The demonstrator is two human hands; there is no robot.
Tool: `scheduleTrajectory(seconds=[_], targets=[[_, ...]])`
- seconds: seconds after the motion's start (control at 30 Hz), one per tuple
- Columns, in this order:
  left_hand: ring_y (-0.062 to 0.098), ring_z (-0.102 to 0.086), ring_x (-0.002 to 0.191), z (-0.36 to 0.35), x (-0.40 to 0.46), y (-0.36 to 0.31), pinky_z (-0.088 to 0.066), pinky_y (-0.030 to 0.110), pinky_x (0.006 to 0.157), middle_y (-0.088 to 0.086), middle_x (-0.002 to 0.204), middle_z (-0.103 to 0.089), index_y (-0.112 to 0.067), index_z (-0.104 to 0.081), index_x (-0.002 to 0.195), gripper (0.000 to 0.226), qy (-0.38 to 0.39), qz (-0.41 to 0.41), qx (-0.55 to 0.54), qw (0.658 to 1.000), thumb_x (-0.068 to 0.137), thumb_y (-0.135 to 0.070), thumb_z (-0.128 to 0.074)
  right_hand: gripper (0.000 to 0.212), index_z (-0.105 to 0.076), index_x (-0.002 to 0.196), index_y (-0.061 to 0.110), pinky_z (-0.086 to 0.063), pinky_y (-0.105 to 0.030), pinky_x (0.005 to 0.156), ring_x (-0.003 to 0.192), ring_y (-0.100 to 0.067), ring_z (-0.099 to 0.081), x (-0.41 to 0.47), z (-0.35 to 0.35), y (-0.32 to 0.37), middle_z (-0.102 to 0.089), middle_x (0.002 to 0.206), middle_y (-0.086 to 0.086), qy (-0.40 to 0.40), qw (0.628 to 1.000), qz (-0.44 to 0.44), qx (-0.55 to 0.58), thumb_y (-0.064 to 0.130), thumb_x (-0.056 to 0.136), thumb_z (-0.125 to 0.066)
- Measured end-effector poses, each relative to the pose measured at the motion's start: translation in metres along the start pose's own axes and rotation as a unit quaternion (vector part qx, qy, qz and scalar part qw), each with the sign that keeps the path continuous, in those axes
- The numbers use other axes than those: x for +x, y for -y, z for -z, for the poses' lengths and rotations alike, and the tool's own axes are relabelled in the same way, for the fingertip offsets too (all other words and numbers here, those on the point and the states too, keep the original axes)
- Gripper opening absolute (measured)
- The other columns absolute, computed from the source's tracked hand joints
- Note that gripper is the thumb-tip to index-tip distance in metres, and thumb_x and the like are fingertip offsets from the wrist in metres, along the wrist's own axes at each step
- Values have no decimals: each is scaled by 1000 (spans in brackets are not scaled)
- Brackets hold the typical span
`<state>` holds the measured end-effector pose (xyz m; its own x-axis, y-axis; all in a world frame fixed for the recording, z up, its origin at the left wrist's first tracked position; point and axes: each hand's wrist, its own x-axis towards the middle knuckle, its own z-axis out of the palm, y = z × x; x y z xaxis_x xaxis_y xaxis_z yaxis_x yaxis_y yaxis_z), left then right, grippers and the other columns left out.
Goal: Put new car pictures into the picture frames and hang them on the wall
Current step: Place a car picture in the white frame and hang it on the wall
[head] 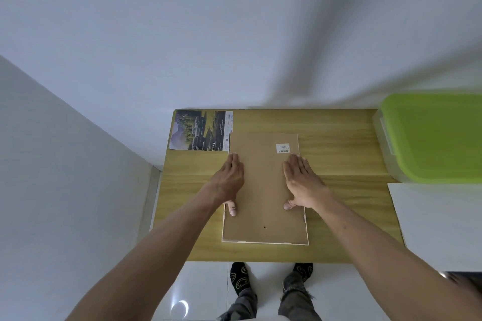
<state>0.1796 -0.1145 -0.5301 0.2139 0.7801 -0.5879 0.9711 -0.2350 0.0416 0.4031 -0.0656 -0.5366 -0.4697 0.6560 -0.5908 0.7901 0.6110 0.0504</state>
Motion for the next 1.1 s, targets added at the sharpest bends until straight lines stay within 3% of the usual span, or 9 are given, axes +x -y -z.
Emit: scheduleTrajectory(seconds=[0.1, 0.23, 0.37, 0.63, 0.77, 0.87, 0.93, 1.0, 1.1], targets=[[46, 16, 145, 2, 6, 4, -6, 48, 122, 36, 153, 19, 10, 12, 148, 157, -4, 4, 15, 1000, 47, -50, -92, 157, 24, 150, 0, 6, -47, 123, 147, -39, 25, 13, 15, -1, 32, 155, -25, 7, 1000, 13, -16, 64, 56, -84], [38, 30, 142, 2, 18, 16, 6, 48, 122, 26, 151, 35, 4, 20, 148, 175, -26, -40, 56, 997, 30, -76, -81, 173, 34, 147, 7, 11, -49, 121, 143, -38, 32, 31, 30, 7, 42, 150, -22, 28, 996, 39, -71, 62, 41, -91], [29, 39, 139, -4, 32, 17, 13, 46, 120, 16, 148, 45, -4, 32, 145, 172, -46, -47, -39, 997, 35, -86, -72, 177, 39, 144, 8, 11, -50, 121, 141, -37, 36, 40, 30, 3, 47, 147, -21, 48, 996, 54, -44, 59, 38, -94], [29, 34, 142, -5, 37, 19, 11, 44, 121, 16, 153, 37, -1, 29, 146, 168, -45, -44, -36, 997, 41, -86, -70, 175, 37, 147, 18, 18, -43, 120, 140, -29, 41, 41, 29, -15, 49, 148, -13, 37, 995, 95, 20, 67, 36, -90], [33, 7, 149, 11, 41, 14, 4, 41, 122, 18, 161, 8, 2, 8, 152, 161, -67, -33, -22, 997, 42, -88, -68, 172, 31, 150, 20, 14, -42, 121, 143, -26, 36, 39, 31, -12, 44, 152, -10, 17, 995, 93, 26, 67, 37, -89], [34, -16, 142, 29, 50, 15, -8, 40, 121, 18, 153, -18, 0, -12, 150, 152, -113, -24, -23, 993, 40, -88, -69, 150, 7, 157, 21, 0, -37, 123, 152, -28, 12, 38, 37, -14, 20, 162, -8, -36, 992, 91, 86, 66, 48, -86], [38, 7, 148, 30, 55, 16, 2, 47, 122, 21, 160, 6, 0, 3, 153, 159, -99, -22, -22, 995, 41, -87, -68, 143, -1, 157, 19, -10, -38, 124, 152, -30, 1, 39, 40, -16, 10, 163, -10, -72, 990, 68, 98, 66, 52, -86], [35, 26, 145, 27, 58, 16, 8, 49, 121, 19, 157, 27, -1, 16, 151, 161, -72, -23, -37, 996, 44, -84, -71, 150, 9, 157, 17, -4, -43, 124, 151, -31, 15, 43, 39, -16, 22, 162, -13, -53, 992, 45, 103, 67, 52, -85], [32, 26, 145, 26, 57, 16, 4, 49, 122, 16, 158, 27, -2, 15, 152, 160, -60, -23, -42, 997, 45, -82, -73, 153, 17, 156, 17, 1, -46, 124, 148, -30, 25, 49, 36, -15, 32, 159, -13, -19, 995, 33, 97, 66, 53, -85]])
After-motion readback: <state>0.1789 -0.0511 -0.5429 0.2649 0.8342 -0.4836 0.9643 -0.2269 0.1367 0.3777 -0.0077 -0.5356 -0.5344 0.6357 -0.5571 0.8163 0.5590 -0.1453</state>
